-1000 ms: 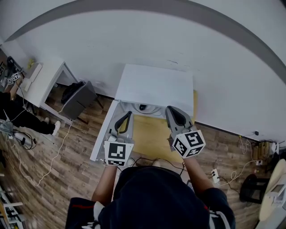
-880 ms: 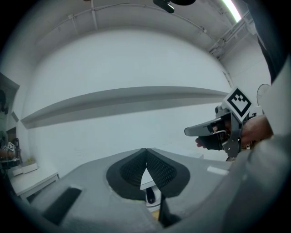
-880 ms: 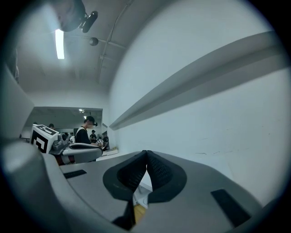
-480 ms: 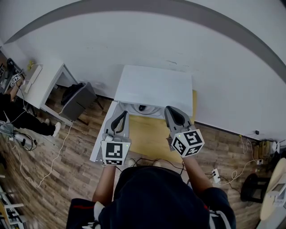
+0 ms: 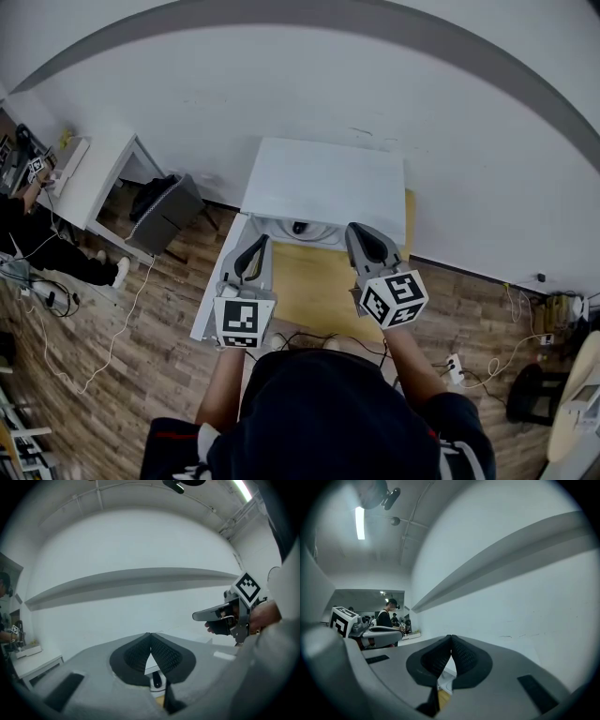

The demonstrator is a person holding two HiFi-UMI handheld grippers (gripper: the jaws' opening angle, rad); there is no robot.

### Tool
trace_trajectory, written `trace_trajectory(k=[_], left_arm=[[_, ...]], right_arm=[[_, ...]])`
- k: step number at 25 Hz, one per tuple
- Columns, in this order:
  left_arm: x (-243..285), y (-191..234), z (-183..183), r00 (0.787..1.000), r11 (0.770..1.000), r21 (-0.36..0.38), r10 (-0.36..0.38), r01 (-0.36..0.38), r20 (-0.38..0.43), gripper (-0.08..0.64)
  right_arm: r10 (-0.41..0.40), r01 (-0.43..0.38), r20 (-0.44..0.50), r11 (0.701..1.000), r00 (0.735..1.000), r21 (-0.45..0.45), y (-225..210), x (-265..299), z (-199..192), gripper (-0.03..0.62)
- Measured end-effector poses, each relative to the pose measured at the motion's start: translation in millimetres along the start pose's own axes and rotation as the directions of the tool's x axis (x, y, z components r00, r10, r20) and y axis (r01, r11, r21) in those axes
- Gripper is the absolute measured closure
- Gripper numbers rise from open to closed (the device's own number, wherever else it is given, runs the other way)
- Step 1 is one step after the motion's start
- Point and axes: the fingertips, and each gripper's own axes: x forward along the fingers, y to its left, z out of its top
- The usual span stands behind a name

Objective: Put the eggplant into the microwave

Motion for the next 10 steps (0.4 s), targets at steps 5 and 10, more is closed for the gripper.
trace_trajectory(k=[5, 10], left_arm=[[0.5, 0.5, -1.2, 1.0, 1.0, 0.003, 0.007, -0.007, -0.003, 0.545], [1.0, 4.6, -1.8, 1.0, 1.0, 0.008, 0.008, -0.008, -0.003, 0.545]], right_arm=[[0.0, 0.0, -0.002, 1.0, 1.0, 0.008, -2.3, 0.0, -2.2, 0.58], [0.002, -0.002, -0.002, 1.0, 1.0, 0.012, -1.2, 4.0, -2.4, 0.58]])
